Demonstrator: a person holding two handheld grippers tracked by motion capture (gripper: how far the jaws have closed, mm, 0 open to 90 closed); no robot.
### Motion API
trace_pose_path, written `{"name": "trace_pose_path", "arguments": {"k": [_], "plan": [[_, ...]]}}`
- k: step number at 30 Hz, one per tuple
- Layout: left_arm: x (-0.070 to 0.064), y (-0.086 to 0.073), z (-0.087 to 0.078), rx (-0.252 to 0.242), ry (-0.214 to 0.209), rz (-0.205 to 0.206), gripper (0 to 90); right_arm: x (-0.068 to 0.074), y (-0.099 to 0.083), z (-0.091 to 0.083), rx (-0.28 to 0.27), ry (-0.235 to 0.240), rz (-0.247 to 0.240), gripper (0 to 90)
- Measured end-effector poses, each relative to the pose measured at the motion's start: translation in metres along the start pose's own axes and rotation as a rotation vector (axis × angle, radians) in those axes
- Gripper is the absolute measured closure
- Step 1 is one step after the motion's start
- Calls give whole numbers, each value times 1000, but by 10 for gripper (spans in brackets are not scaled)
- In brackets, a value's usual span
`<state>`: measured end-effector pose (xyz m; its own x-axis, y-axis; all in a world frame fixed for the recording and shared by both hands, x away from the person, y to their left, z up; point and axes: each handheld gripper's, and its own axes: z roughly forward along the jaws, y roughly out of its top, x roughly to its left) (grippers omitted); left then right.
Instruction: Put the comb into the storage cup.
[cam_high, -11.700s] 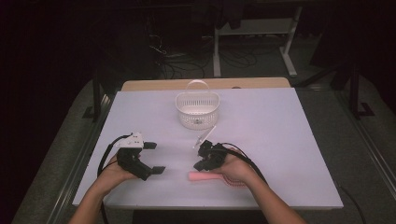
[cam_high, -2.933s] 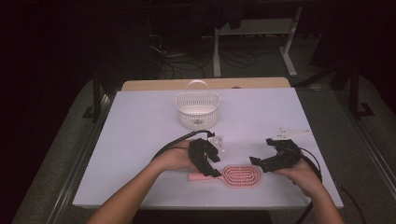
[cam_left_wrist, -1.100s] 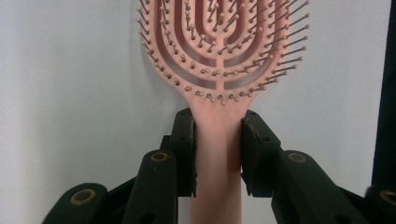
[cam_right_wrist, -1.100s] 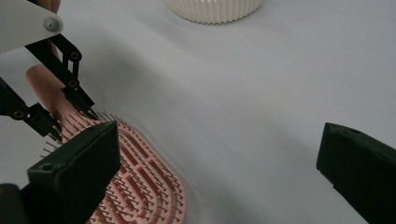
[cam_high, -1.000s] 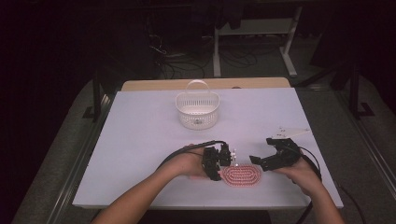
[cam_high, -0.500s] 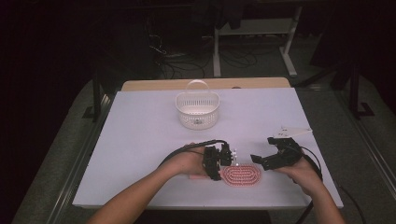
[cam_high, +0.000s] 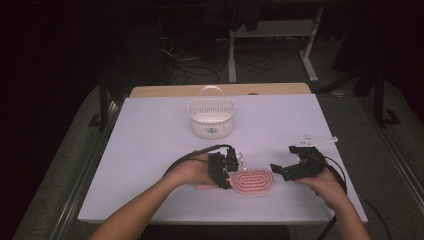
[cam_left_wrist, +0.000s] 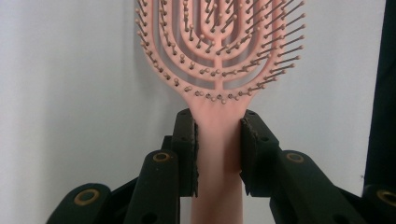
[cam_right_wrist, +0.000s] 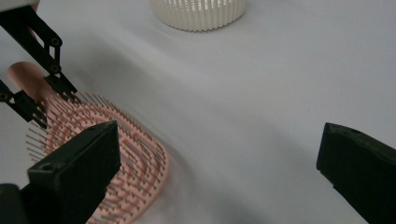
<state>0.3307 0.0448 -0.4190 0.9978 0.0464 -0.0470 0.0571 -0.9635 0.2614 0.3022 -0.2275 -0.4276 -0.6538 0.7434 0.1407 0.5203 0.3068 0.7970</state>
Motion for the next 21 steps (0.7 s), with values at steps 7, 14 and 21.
{"name": "trace_pose_path", "arguments": {"k": [7,14,21], "plan": [[6,-21,-13,-70,22,-56,709,1,0,0,0,-1,-1,0],[8,-34,-22,-125,41,-82,708,2,0,2,5,3,-6,0],[9,-47,-29,-195,71,-122,708,2,-1,3,8,5,-8,0]]}}
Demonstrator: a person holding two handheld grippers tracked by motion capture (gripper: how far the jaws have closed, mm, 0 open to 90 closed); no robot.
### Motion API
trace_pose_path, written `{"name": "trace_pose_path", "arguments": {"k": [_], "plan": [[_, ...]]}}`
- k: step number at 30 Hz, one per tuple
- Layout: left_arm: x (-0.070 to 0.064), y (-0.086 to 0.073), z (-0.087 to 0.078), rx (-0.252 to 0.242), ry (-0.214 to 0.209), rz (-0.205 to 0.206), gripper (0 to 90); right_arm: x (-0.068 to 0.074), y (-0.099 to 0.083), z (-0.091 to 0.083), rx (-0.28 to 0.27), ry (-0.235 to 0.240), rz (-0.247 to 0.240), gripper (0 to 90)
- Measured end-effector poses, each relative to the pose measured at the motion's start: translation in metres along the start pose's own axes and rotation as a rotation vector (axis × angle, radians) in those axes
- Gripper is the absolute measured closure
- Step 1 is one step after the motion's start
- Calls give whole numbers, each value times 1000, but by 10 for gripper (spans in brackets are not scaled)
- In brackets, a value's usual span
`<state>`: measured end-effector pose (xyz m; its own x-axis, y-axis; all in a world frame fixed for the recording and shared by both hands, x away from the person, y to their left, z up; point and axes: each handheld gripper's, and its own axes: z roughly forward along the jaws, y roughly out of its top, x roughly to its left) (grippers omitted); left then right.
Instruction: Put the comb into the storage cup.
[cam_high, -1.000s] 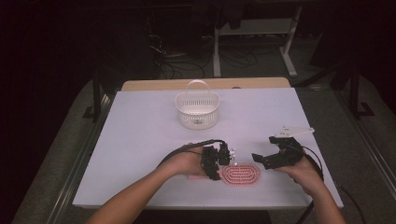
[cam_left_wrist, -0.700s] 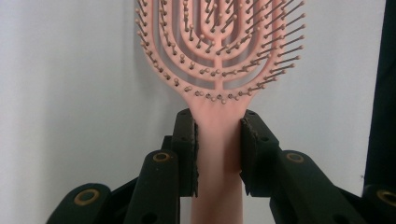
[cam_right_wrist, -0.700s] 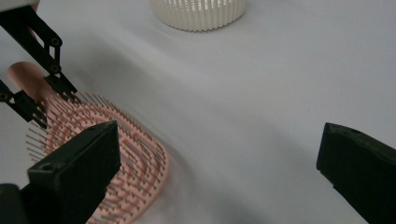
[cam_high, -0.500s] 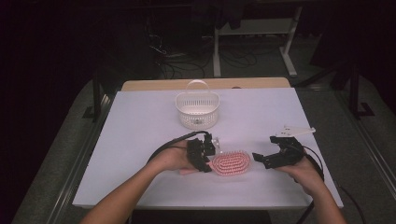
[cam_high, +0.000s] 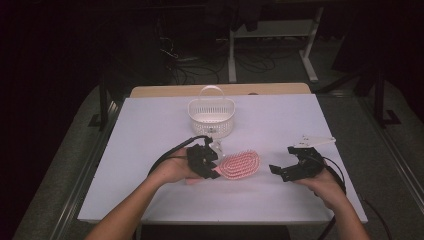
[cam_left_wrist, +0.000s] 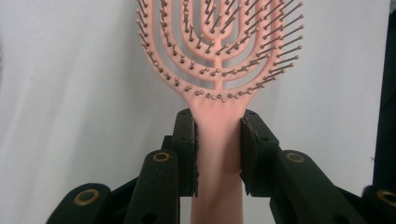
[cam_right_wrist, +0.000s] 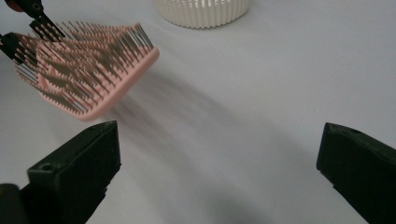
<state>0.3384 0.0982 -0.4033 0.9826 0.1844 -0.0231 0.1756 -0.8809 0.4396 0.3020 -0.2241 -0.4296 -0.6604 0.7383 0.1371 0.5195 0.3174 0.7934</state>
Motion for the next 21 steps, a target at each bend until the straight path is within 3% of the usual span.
{"name": "trace_pose_path", "arguments": {"k": [15,21], "plan": [[5,-24,-19,-180,82,-76,708,3,-1,3,5,10,-7,0],[8,-33,-23,-230,113,-105,708,3,-1,4,6,13,-6,0]]}}
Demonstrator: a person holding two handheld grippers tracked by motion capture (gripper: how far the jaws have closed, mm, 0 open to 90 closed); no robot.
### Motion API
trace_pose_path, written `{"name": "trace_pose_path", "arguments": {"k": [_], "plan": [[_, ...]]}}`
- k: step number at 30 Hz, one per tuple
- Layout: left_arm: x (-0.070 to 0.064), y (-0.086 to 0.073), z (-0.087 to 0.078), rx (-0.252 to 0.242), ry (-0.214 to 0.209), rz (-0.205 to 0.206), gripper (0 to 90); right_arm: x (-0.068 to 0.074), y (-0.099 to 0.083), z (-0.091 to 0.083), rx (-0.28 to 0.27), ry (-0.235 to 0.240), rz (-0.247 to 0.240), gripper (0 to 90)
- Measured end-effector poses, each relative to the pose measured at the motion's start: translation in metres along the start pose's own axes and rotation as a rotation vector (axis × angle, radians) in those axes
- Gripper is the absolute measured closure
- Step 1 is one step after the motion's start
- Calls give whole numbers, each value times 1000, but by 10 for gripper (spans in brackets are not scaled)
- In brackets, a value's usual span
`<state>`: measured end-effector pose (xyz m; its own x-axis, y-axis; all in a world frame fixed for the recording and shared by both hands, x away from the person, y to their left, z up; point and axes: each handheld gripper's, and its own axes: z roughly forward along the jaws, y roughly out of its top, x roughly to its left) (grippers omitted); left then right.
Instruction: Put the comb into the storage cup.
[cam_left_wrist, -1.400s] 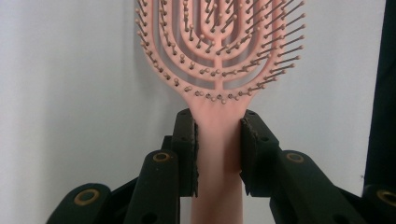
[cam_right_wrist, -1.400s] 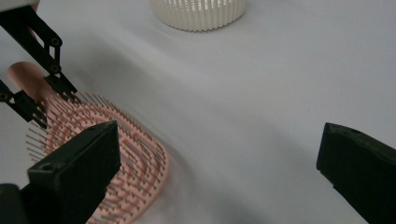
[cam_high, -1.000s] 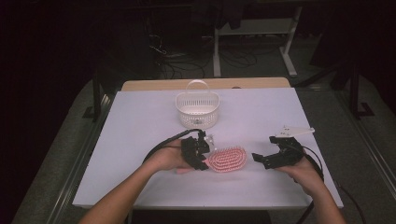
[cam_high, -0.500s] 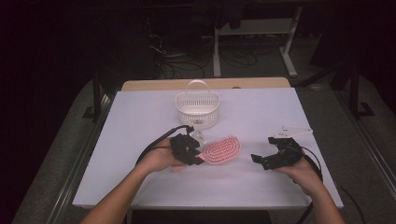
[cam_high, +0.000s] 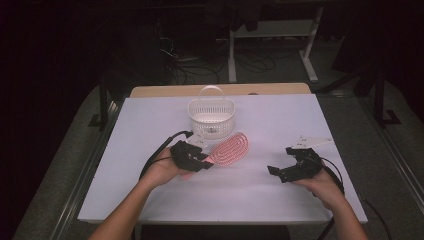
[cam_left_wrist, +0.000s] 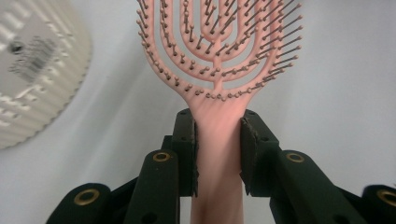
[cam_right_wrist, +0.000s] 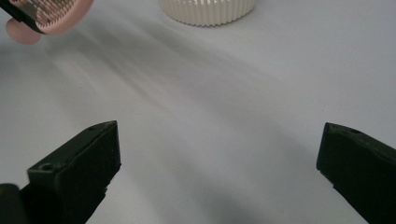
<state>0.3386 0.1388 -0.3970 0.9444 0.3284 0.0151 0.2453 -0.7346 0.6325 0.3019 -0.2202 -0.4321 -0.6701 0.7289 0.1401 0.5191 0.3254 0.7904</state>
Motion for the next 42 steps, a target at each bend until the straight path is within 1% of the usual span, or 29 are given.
{"name": "trace_pose_path", "arguments": {"k": [1,2,3,5,6,9,13,15,17,19,22,25,27,31,34,35,37,40,42], "plan": [[1,-1,-1,-11,7,0,708,0,0,0,0,1,1,0],[1,-1,-1,-11,7,0,708,0,0,0,0,2,1,0],[2,-4,-4,-34,24,-14,708,0,0,1,-1,4,-2,0],[3,-6,-6,-60,36,-29,708,1,0,2,3,6,-3,0],[5,-8,-8,-67,35,-27,708,1,-1,2,7,7,-4,0],[7,-11,-11,-101,43,-45,708,3,-1,5,14,17,-3,0],[9,-13,-15,-128,58,-51,708,4,-1,6,15,20,-9,0],[9,-14,-15,-151,74,-59,708,5,-1,6,14,22,-9,0],[11,-15,-16,-164,74,-75,708,5,-1,6,12,22,-8,0],[12,-16,-16,-171,83,-86,708,5,0,6,9,22,-7,0],[14,-17,-17,-190,87,-100,708,6,1,5,4,21,-10,0],[16,-18,-19,-210,94,-113,708,8,3,5,-4,26,-9,0],[17,-19,-20,-227,101,-122,708,9,6,4,-10,39,-5,0],[18,-20,-22,-245,111,-136,708,12,11,4,-22,53,-3,0],[18,-21,-22,-253,114,-140,708,15,16,5,-14,68,-4,0],[18,-21,-22,-254,116,-140,708,16,17,5,-19,74,-7,0],[18,-22,-22,-256,115,-141,708,18,21,4,-27,72,-9,0],[18,-22,-22,-259,114,-143,707,19,29,6,-30,86,1,0],[17,-22,-22,-258,116,-142,707,22,34,8,-33,83,-3,0]]}}
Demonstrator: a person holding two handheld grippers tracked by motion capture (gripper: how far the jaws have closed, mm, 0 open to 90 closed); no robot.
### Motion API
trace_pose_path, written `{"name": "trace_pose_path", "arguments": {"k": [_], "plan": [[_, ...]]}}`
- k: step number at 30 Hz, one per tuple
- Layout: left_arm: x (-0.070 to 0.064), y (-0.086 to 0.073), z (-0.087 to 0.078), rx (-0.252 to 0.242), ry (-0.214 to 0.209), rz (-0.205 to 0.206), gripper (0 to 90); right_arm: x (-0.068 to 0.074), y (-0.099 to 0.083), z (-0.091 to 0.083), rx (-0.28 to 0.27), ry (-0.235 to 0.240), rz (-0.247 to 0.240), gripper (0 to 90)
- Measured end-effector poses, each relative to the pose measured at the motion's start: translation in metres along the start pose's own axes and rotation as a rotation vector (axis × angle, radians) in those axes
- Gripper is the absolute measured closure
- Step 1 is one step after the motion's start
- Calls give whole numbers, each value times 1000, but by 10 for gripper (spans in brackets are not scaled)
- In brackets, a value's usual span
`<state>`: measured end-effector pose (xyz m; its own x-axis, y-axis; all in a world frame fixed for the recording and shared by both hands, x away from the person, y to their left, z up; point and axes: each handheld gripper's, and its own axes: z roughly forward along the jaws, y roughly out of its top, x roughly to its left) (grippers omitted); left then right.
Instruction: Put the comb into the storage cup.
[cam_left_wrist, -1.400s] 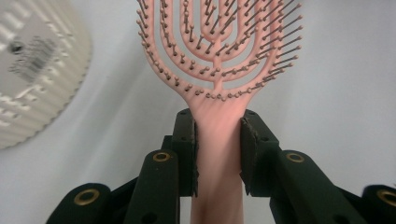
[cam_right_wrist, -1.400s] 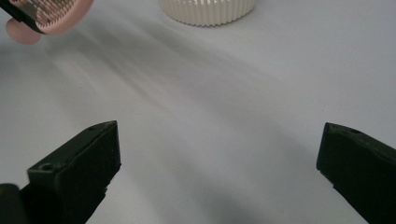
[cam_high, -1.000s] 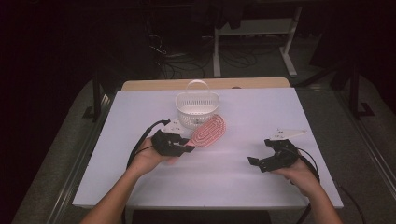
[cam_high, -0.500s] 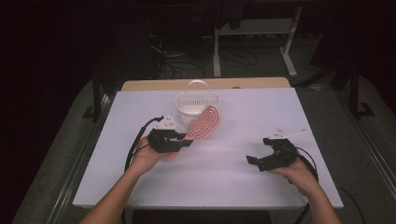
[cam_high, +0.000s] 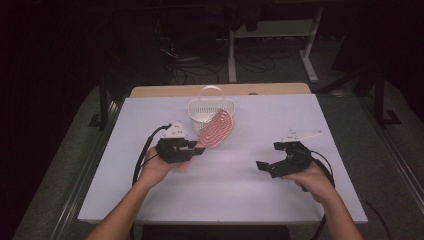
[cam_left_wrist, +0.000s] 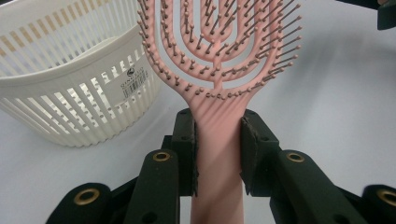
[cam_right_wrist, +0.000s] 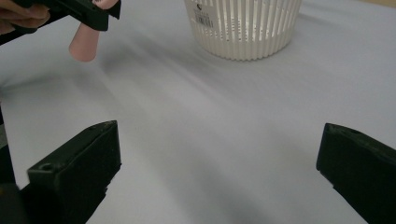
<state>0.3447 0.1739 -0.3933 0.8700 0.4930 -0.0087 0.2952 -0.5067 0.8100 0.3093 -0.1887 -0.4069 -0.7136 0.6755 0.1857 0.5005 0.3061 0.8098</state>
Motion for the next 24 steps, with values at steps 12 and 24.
{"name": "trace_pose_path", "arguments": {"k": [12,24], "plan": [[-1,1,-1,-10,3,3,708,6,17,12,-1,23,-21,0],[-2,0,-2,-11,10,5,707,10,35,23,-27,78,-45,0]]}}
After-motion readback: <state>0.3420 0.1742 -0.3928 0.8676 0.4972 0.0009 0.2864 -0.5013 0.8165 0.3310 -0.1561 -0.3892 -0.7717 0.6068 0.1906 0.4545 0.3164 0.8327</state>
